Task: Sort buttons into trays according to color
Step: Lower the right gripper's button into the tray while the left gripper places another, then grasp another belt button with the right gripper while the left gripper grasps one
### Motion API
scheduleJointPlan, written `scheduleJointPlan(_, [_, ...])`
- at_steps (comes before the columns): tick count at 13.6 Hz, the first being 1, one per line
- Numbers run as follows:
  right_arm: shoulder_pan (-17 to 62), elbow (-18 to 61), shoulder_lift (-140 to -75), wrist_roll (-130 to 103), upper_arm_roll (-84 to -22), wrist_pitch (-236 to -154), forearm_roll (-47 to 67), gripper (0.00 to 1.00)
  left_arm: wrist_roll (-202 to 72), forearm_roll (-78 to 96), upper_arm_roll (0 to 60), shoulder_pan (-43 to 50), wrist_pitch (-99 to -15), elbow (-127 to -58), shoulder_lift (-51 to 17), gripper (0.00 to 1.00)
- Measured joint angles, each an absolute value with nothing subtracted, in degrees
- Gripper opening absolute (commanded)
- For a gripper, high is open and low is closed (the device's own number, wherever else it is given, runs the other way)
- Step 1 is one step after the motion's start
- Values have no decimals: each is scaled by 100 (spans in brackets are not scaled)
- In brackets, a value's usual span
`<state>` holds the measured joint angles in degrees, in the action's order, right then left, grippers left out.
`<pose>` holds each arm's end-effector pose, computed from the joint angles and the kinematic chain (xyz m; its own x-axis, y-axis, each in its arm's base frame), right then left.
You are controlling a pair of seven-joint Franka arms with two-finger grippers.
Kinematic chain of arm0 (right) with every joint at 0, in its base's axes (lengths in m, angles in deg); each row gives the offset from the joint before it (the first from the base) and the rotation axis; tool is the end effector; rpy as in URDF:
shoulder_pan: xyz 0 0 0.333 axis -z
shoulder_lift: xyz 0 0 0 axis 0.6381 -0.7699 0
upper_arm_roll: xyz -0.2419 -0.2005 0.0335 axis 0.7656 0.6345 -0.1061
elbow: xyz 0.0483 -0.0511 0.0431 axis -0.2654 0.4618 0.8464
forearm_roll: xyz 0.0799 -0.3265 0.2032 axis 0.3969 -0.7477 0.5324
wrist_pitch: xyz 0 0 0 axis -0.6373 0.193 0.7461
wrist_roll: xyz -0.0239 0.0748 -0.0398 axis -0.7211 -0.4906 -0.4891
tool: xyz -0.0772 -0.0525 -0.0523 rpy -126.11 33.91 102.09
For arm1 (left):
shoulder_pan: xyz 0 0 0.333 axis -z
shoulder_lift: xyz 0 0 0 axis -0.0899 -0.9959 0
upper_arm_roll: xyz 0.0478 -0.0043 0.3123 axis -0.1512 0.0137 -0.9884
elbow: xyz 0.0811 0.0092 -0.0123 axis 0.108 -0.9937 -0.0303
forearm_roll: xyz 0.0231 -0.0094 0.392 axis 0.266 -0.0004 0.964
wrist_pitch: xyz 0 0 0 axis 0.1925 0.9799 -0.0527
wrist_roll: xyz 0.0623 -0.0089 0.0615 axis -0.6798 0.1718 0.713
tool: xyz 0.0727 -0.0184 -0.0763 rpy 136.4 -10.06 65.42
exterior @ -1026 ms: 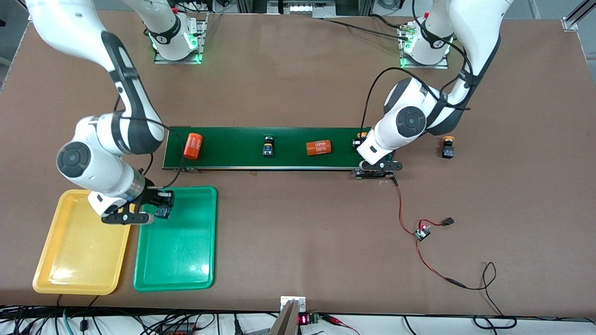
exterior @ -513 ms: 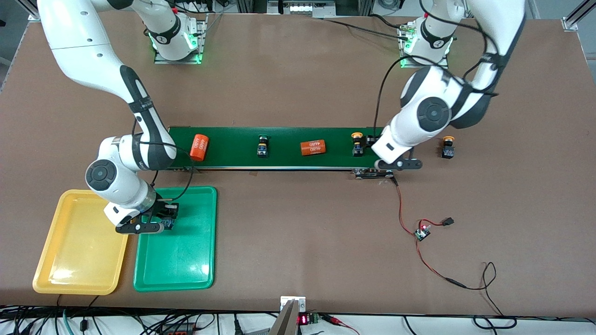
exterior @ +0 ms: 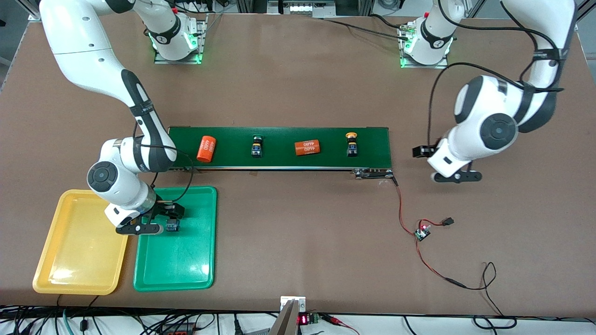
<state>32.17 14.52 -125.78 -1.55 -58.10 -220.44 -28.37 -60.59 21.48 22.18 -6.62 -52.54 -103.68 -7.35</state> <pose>0.7040 0.0900 0.2156 0.9910 0.0208 0.1320 0.0207 -0.9998 0.0021 0.5769 -0.0855 0.3284 0.9708 0.0013 -0.2397 -0.0095 -0.9990 -0.0436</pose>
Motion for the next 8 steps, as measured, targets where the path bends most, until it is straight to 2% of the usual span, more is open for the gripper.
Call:
scheduleJointPlan(2, [3193,1454,-12336,166,-5851,-21641,-2838,100,-6798,2153,1850,-668,-5259,-10415,-776,100])
scheduleJointPlan(4, [3149,1470,-11942,533,-5985,-20897,-2834,100,-7189,2154,1537,-674,-5389,-10602,-833,100])
scheduleJointPlan(6, [3097,1603,-11516,959,-6207,-20416,-2832,100,-7363,2155,1362,-678,-5997,-11044,-910,100])
scheduleJointPlan(8, [3067,1895,-11163,1363,-6472,-20275,-2831,100,-7492,2163,1319,-678,-6881,-11603,-976,100])
